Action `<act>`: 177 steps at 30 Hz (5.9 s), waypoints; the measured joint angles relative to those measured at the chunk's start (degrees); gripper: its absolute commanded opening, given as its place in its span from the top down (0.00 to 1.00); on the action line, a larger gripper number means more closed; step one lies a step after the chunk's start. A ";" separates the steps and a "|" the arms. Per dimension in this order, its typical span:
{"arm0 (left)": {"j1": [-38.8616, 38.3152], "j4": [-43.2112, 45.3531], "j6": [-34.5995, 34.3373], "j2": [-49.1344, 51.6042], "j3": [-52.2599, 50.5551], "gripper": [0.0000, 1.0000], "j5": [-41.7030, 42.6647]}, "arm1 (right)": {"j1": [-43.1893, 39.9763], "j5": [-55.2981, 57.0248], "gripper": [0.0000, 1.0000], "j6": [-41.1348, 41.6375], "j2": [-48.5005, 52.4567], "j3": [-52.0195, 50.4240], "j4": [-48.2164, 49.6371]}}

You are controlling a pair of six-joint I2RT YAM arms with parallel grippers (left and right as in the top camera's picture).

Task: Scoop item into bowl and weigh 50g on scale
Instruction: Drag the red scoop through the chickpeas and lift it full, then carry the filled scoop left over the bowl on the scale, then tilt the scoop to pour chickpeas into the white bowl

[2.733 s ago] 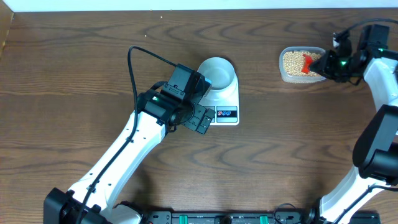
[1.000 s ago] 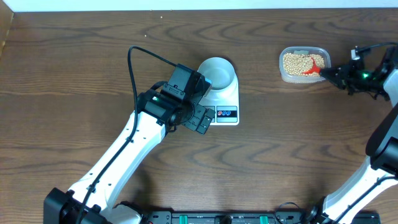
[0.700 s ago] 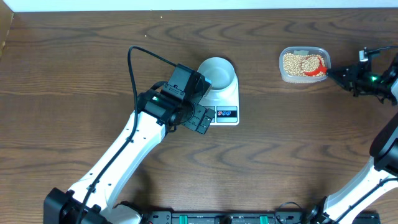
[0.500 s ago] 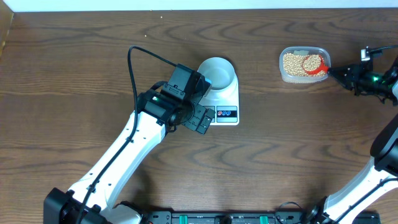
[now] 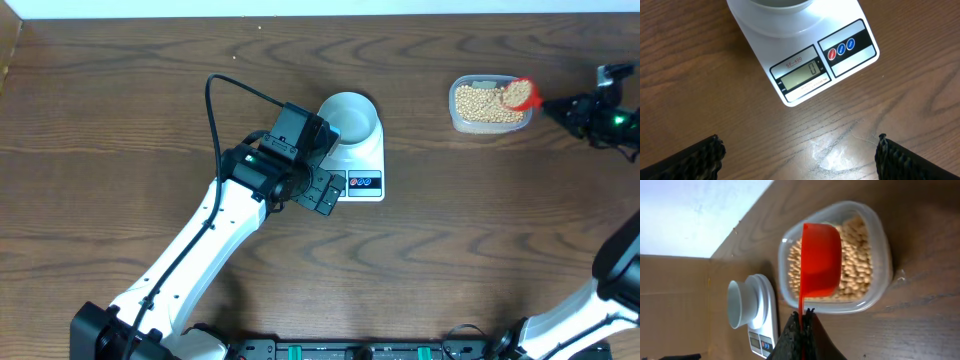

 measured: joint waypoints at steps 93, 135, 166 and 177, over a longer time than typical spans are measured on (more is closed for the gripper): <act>0.00 0.02 0.02 0.00 0.00 0.02 0.00 | 42.64 16.44 0.98 9.70 -9.46 -0.11 7.45; 0.00 0.00 0.02 0.00 0.00 0.02 0.00 | 50.84 33.14 0.98 4.44 -9.35 -0.11 7.19; 0.00 0.02 0.02 0.00 0.00 0.02 0.00 | 50.84 33.99 0.98 0.57 -9.35 -0.11 7.26; 0.00 0.00 0.02 0.00 0.00 0.02 0.00 | 50.84 33.99 0.98 -2.54 -9.35 -0.11 7.23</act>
